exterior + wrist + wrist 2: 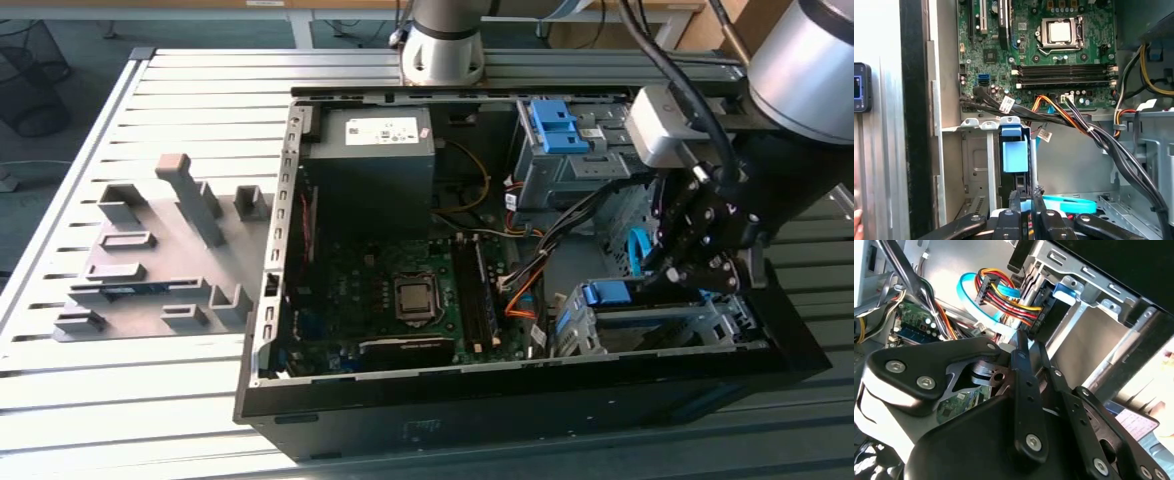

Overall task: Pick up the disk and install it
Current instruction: 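Insert the second disk wire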

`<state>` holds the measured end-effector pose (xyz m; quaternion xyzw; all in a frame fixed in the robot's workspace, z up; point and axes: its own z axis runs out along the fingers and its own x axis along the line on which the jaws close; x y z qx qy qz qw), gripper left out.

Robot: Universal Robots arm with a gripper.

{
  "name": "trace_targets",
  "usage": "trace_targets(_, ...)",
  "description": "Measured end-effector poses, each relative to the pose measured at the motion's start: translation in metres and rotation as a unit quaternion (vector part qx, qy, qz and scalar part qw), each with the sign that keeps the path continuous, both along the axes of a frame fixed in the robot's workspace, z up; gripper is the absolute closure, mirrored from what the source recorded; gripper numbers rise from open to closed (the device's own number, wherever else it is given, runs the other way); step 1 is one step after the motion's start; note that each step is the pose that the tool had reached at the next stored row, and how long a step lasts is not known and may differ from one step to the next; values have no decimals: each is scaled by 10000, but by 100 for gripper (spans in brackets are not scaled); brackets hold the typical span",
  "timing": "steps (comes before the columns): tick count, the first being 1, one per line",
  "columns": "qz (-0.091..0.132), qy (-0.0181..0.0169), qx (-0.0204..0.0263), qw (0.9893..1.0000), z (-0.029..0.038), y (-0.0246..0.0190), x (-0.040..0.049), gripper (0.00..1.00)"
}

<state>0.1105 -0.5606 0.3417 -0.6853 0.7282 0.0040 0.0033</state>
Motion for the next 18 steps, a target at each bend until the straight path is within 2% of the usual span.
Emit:
trace_targets(3, 0, 1, 0, 10000, 77, 0, 0, 76)
trace_targets(4, 0, 1, 0, 10000, 84, 0, 0, 76)
trace_targets(6, 0, 1, 2, 10000, 84, 0, 0, 78)
trace_targets(7, 0, 1, 1, 10000, 85, 0, 0, 84)
trace_targets(8, 0, 1, 0, 10000, 86, 0, 0, 84)
trace_targets(9, 0, 1, 0, 10000, 87, 0, 0, 89)
trace_targets(18, 0, 1, 0, 10000, 92, 0, 0, 89)
